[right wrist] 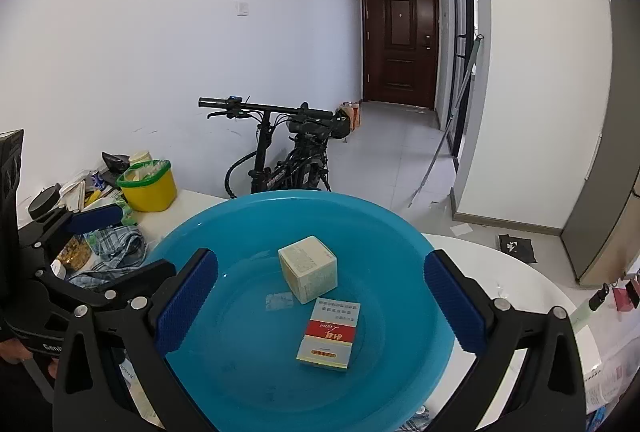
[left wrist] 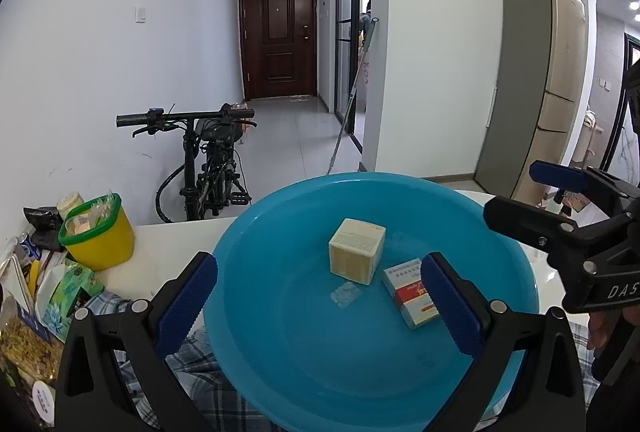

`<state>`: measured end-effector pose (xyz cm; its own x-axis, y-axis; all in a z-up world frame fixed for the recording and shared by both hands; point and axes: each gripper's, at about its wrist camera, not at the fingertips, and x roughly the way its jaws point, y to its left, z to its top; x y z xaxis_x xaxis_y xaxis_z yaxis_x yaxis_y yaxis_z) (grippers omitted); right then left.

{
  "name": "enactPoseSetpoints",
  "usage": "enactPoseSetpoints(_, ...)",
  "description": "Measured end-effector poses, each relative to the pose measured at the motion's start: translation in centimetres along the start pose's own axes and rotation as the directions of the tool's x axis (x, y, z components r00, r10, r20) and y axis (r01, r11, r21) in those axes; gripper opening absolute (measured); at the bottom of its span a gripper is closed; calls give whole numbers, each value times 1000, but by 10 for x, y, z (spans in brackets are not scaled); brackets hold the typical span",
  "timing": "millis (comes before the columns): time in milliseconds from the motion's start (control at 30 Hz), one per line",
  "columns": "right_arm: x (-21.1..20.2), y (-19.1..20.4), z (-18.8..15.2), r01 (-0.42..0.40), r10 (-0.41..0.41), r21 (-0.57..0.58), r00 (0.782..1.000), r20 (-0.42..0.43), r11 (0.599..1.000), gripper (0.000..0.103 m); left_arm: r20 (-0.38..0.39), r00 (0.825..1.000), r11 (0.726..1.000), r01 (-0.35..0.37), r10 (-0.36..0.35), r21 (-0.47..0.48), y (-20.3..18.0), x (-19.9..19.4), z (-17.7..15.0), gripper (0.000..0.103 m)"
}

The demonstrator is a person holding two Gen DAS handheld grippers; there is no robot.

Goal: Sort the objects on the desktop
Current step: 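Lower the red-white box and open the right tool into the basin, then move the left tool back to the pile and grasp the larger cream box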

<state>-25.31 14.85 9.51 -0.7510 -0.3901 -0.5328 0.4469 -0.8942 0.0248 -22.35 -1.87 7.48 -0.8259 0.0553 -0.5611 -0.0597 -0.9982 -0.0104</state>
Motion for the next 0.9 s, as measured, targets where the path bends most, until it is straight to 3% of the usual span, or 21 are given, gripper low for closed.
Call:
enactPoseSetpoints(200, -10, -7, 2, -39, 38, 33, 999, 25, 999, 103, 5, 1000, 999, -3, 2, 39, -12, -6, -5, 103)
enactPoseSetpoints(400, -25, -20, 5, -101, 96, 78, 993, 75, 992, 103, -6, 998, 995, -60, 61, 74, -27, -27, -30, 103)
enactPoseSetpoints(500, -30, -26, 5, -72, 64, 83, 994, 88, 994, 103, -20, 996, 993, -82, 84, 83, -33, -42, -53, 103)
enactPoseSetpoints(667, -40, -30, 6, -99, 91, 69, 989, 113, 993, 103, -50, 995, 996, -80, 82, 46, -36, -63, -96, 103)
enactPoseSetpoints(900, -47, -28, 8, -119, 109, 69, 986, 129, 991, 103, -110, 992, 998, -57, 58, 7, -40, -54, -124, 103)
